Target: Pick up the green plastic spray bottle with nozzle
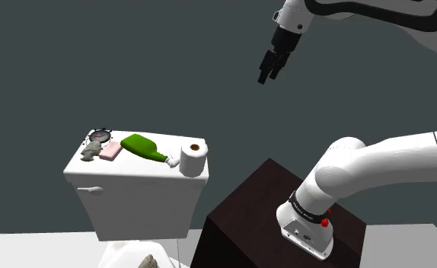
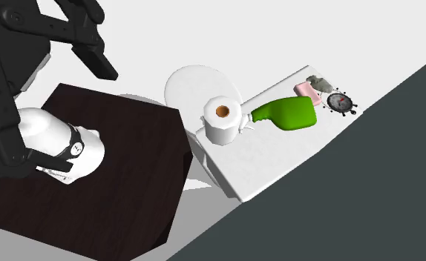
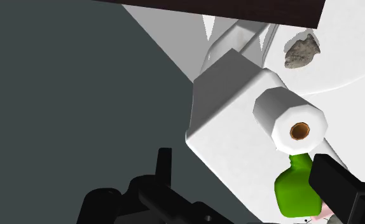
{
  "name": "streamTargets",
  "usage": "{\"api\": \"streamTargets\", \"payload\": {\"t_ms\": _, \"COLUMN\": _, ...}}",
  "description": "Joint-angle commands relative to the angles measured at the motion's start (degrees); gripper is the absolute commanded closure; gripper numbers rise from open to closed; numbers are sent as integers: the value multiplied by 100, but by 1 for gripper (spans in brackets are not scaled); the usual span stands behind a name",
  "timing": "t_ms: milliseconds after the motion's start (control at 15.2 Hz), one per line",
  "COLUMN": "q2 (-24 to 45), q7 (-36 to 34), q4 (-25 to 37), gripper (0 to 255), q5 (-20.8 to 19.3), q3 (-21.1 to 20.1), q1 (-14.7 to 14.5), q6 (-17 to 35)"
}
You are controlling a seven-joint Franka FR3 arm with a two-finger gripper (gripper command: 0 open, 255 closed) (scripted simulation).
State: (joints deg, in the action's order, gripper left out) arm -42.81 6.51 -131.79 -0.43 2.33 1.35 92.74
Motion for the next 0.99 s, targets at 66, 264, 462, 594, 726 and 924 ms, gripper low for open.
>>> {"api": "streamTargets", "payload": {"t_ms": 66, "q2": 49, "q7": -64, "q4": -114, "gripper": 0, "q5": 42, "q3": -66, "q1": -32, "q6": 176}}
{"api": "streamTargets", "payload": {"t_ms": 264, "q2": 246, "q7": -251, "q4": -413, "gripper": 0, "q5": 164, "q3": -266, "q1": -129, "q6": 713}}
{"api": "streamTargets", "payload": {"t_ms": 462, "q2": 517, "q7": -436, "q4": -647, "gripper": 0, "q5": 274, "q3": -469, "q1": -230, "q6": 1260}}
{"api": "streamTargets", "payload": {"t_ms": 594, "q2": 738, "q7": -558, "q4": -765, "gripper": 0, "q5": 340, "q3": -607, "q1": -294, "q6": 1628}}
{"api": "streamTargets", "payload": {"t_ms": 726, "q2": 991, "q7": -681, "q4": -852, "gripper": 0, "q5": 396, "q3": -746, "q1": -356, "q6": 1998}}
{"api": "streamTargets", "payload": {"t_ms": 924, "q2": 1426, "q7": -871, "q4": -922, "gripper": 0, "q5": 454, "q3": -955, "q1": -441, "q6": 2549}}
